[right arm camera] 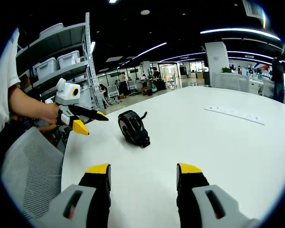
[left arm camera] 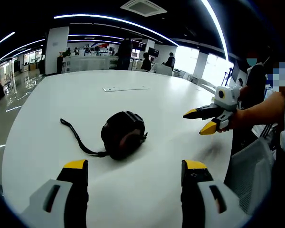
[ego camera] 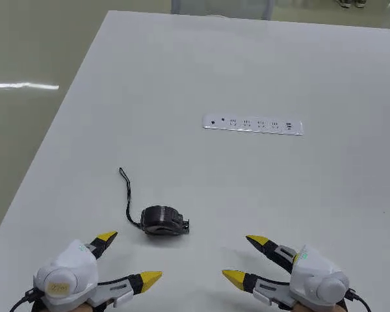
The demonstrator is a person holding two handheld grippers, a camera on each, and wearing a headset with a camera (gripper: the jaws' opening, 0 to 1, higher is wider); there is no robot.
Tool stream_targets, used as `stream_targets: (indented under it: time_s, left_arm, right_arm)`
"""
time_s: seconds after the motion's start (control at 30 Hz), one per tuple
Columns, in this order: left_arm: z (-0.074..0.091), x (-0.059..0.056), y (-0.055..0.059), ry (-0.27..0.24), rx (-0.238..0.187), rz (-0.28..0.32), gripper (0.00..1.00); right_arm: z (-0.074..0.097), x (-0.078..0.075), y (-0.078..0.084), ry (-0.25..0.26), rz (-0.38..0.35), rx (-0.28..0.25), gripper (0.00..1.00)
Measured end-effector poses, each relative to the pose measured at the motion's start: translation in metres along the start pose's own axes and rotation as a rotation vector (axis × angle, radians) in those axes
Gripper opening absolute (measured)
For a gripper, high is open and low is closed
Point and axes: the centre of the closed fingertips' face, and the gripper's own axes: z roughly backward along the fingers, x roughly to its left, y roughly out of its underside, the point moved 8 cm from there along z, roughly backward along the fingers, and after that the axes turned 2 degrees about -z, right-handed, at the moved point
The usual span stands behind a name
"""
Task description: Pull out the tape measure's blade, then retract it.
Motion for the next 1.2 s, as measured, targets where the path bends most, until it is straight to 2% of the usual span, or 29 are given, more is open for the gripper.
stream_targets:
  time_s: [0.47, 0.8, 1.2]
  left_arm:
    - [0.024, 0.000, 0.009, 0.008, -0.005, 0.006, 0.80]
    - [0.042, -0.002, 0.024, 0.006, 0.003, 0.033, 0.82]
    - [0.059, -0.005, 0.039, -0.001, -0.019, 0.074, 0.83]
  right_arm:
    - [0.030, 0.013, 0.008, 0.051, 0.005, 0.015, 0.59]
    - [0.052, 0.027, 0.016, 0.088, -0.010, 0.007, 0.60]
    - [0.069, 0.034, 0.023, 0.116, -0.030, 0.008, 0.60]
